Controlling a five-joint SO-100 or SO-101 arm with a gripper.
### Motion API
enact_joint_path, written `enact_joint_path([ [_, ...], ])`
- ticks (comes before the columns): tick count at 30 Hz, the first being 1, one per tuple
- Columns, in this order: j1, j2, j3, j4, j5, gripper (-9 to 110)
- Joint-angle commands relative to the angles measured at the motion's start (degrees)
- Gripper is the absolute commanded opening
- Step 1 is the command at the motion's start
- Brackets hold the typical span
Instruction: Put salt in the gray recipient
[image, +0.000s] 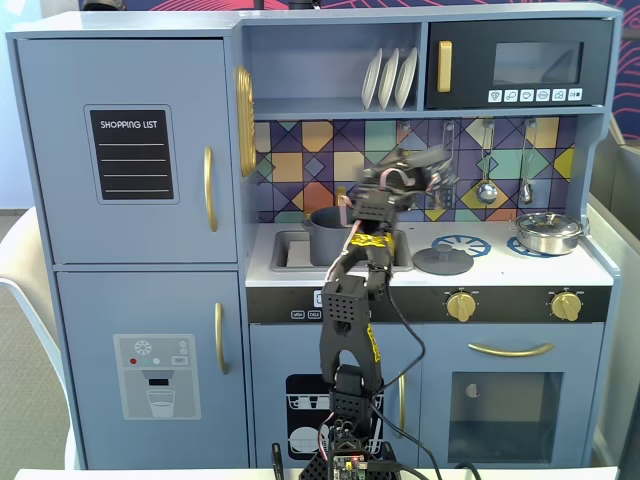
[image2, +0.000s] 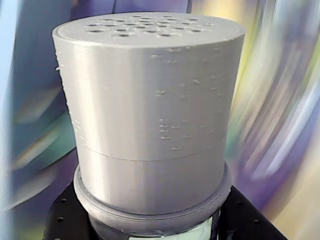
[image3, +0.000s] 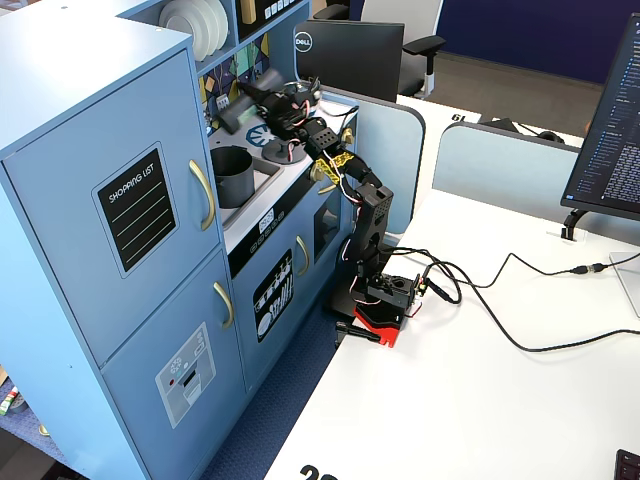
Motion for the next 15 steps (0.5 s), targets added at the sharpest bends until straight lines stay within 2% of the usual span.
enact_joint_path([
  [1,11.69,3.69,-0.26,-8.61,-30.41,0],
  [4,16.17,2.9,0.44,-12.83,-44.82,0],
  [7,19.95,2.29,0.0,-11.16,-61.79,0],
  [15,21.62,-2.64,-0.97,-11.78,-67.32,0],
])
